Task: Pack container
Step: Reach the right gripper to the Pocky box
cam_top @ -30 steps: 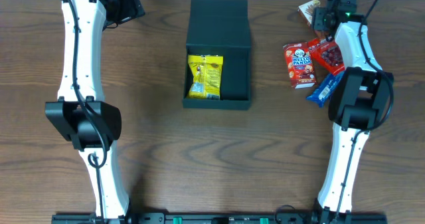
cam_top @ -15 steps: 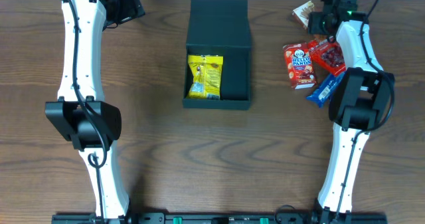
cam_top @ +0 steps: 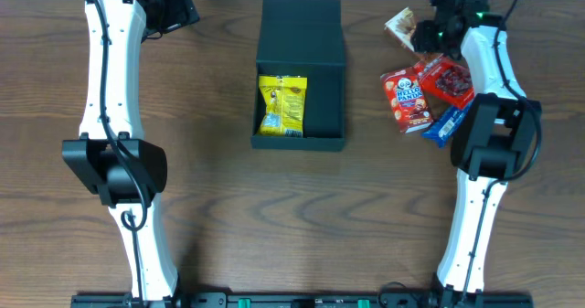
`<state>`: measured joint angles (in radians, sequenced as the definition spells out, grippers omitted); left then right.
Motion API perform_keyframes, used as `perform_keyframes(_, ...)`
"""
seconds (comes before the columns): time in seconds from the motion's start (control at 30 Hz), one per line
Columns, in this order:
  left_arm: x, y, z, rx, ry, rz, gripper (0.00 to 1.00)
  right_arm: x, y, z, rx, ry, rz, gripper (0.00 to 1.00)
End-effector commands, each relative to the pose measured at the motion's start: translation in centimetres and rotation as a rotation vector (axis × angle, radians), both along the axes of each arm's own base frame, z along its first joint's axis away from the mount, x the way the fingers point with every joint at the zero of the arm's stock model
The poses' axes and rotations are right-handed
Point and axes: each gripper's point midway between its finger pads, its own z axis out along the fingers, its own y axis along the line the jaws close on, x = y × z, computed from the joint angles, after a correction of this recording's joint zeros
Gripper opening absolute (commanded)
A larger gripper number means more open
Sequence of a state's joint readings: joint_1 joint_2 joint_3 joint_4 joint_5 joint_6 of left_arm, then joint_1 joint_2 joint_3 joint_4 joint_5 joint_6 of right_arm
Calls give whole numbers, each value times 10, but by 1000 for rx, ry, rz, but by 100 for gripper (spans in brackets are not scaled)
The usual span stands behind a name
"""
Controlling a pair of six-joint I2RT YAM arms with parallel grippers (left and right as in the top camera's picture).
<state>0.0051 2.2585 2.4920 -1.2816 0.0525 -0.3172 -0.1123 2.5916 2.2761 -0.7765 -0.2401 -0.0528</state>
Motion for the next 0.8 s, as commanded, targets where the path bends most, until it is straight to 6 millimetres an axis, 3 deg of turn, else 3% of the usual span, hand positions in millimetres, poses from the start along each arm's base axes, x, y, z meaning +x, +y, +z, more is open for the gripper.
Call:
perform_keyframes(0.0,0,2,-8,13,21,-2,95,-26,48,-35,50,123,101,52)
perform_keyframes(0.17,0,2,-8,17,21,-11,95,-34,74,-28,46,141,152,52)
perform_keyframes(0.27,0,2,-8,21,20,-18,95,-28,82,-7,20,95,166,61)
perform_keyframes(0.37,1,2,-8,21,17,-18,95,-17,81,28,-13,5,192,75)
perform_keyframes(0.43,1,2,-8,21,17,-18,95,-12,77,48,-65,-51,224,82)
perform_keyframes(0.47,1,2,-8,21,17,-18,95,-9,73,57,-114,-78,239,94)
perform_keyframes(0.5,1,2,-8,21,17,-18,95,-7,67,64,-173,-100,258,99)
perform_keyframes(0.63,2,2,-8,21,14,-18,95,4,44,68,-444,-141,371,99)
perform_keyframes(0.77,2,2,-8,21,14,-18,95,14,43,68,-462,-179,380,99)
